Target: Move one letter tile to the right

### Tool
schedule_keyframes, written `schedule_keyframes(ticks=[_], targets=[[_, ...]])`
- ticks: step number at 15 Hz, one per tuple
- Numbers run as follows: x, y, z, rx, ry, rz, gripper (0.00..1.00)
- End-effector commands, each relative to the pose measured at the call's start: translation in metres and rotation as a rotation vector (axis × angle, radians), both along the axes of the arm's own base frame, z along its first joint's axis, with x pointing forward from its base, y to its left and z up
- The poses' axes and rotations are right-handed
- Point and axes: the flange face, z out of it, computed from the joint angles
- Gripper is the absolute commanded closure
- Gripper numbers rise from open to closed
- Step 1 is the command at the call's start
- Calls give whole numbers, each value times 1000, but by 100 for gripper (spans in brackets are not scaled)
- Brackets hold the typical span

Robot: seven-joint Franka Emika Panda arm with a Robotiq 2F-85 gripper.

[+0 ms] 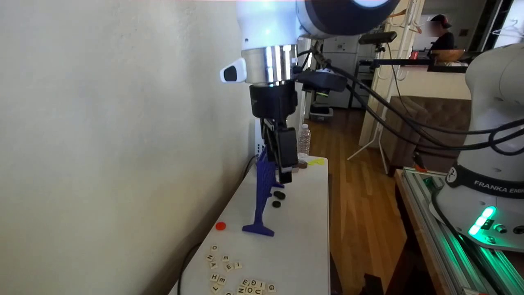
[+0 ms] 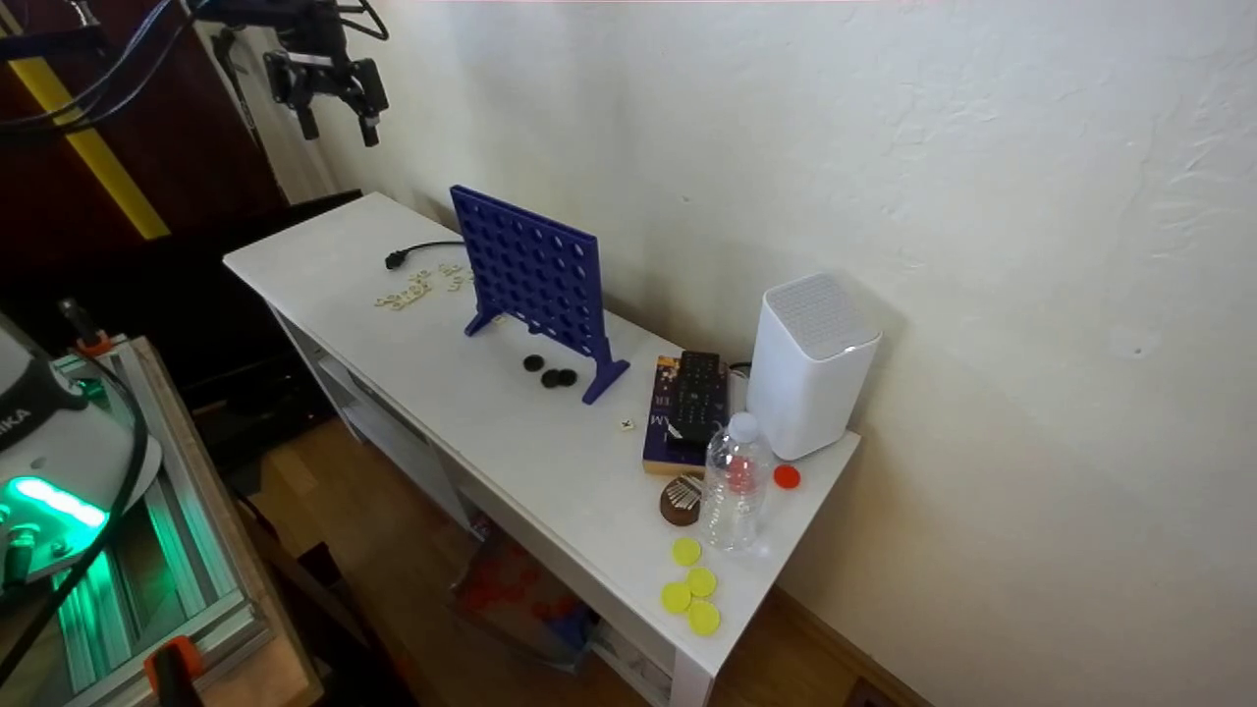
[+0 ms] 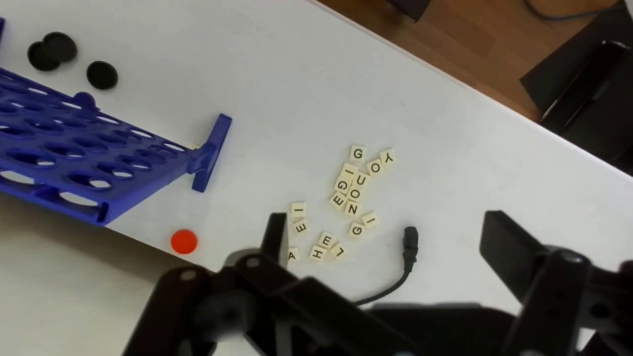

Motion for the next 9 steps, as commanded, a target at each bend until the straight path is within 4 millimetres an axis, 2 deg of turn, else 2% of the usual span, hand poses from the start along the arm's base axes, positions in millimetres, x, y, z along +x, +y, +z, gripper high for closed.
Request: schedule_keyframes(ticks=[1,3,9], targets=[[2,0,-5,1,6,3,0],[2,0,-6,2,7,7,0],[21,2,-46,31,-51,-59,0]])
